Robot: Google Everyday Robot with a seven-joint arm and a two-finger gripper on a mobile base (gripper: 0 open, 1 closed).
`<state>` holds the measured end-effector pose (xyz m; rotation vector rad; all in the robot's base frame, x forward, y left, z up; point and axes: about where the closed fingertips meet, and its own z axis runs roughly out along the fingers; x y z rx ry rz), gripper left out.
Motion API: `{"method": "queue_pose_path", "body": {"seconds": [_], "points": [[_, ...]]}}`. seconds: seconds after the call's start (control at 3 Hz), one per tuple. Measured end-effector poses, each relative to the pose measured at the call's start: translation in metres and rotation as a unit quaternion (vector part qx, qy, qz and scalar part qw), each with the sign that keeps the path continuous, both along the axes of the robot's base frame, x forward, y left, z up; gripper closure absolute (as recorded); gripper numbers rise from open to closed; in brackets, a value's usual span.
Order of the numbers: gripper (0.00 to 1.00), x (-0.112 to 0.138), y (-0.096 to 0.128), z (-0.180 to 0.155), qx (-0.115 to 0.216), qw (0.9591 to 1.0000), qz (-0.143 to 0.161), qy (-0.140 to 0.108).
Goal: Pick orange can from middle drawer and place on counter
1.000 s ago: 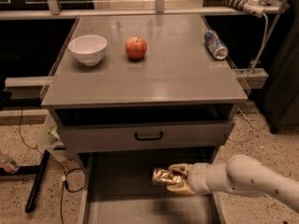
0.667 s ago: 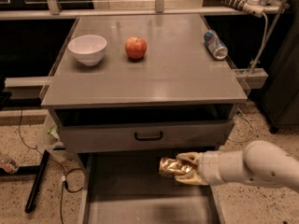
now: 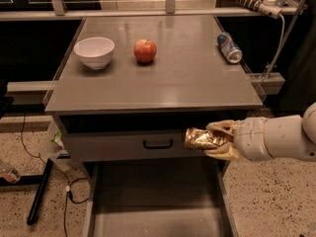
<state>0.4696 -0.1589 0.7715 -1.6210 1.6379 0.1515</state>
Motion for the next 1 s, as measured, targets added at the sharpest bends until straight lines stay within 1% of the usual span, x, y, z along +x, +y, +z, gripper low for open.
{"method": "queue_pose_path", "body": {"seconds": [0.33, 0.67, 1.0], "points": [[1.00, 0.000, 0.001, -0.002, 0.000, 1.0000, 0.000, 0.001], [1.00, -0.001, 0.000, 0.043, -0.013, 0.9991, 0.006, -0.041], [1.00, -0.006, 0.004, 0.112, -0.019, 0.9940, 0.025, -0.104]]}}
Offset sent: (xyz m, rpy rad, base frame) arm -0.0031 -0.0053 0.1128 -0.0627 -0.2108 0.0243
